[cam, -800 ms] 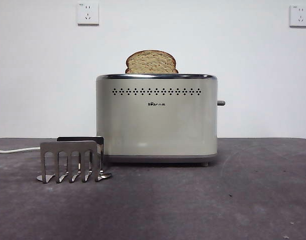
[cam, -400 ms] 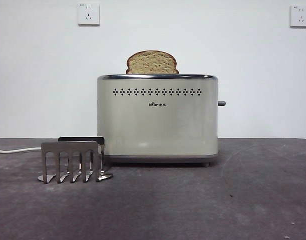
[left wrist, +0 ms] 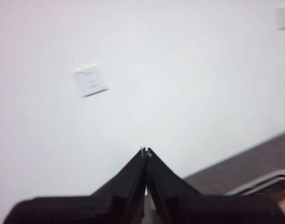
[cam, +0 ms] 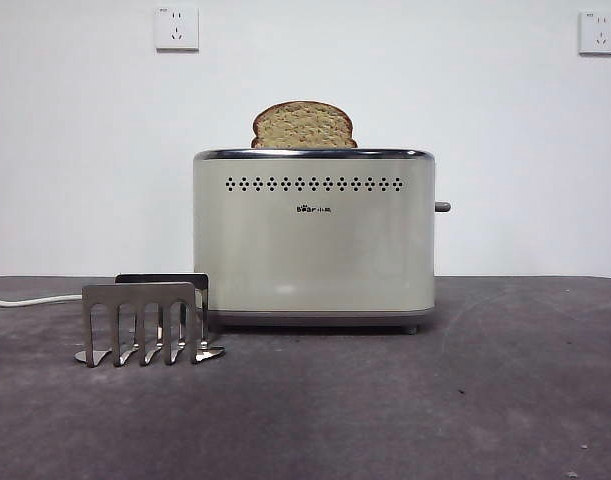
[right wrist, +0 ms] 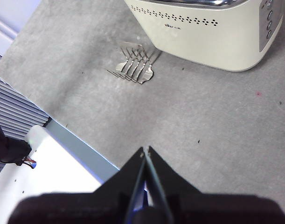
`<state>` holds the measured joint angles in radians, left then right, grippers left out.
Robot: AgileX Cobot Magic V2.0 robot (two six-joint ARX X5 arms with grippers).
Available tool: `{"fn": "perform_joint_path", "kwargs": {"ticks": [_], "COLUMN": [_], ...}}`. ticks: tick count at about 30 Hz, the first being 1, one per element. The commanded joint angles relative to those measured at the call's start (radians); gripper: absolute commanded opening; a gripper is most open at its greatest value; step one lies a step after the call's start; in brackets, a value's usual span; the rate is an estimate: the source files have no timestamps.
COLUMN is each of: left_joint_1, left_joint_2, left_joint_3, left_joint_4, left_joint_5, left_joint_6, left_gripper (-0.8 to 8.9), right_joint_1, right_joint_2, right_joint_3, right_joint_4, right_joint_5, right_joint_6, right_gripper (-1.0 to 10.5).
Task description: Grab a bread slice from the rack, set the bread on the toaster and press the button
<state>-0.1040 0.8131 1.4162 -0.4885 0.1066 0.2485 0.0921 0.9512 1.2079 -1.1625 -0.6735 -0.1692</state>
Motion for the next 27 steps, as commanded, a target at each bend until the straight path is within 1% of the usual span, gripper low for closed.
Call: {"fn": "perform_joint_path", "kwargs": {"ticks": [1, 5, 10, 14, 19, 23, 27], "left_joint_1": [0.032, 0.067, 0.093, 0.111, 0.119, 0.119, 0.119], "left_joint_2": [-0.125, -0.278, -0.453, -0.578, -0.695, -0.751, -0.782], "left_joint_3": [-0.261, -0.555, -0.864, -1.065, -1.221, -1.288, -1.338], "left_joint_4": [0.144, 0.297, 0.409, 0.464, 0.473, 0.471, 0.468], "left_joint_5": [-0.056, -0.060, -0.055, -0.057, -0.058, -0.063, -0.114], "left_joint_6": [-0.010, -0.021, -0.026, -0.067, -0.074, -0.074, -0.115], "left_gripper": [-0.03, -0.03, -0.03, -0.03, -0.03, -0.03, -0.03], "right_joint_1": [0.002, 0.002, 0.002, 0.002, 0.002, 0.002, 0.002], "right_joint_2": [-0.002, -0.002, -0.002, -0.002, -0.002, -0.002, -0.002], "right_joint_3": [-0.007, -0.007, -0.007, -0.007, -0.007, -0.007, -0.007], "right_joint_4": [0.004, 0.004, 0.004, 0.004, 0.004, 0.004, 0.004], "right_joint_5": [-0.001, -0.001, -0.001, -0.001, -0.001, -0.001, -0.001], "right_joint_6": [-0.008, -0.008, -0.008, -0.008, -0.008, -0.008, -0.008], "right_gripper": [0.0, 0.0, 0.0, 0.0, 0.0, 0.0, 0.0]}}
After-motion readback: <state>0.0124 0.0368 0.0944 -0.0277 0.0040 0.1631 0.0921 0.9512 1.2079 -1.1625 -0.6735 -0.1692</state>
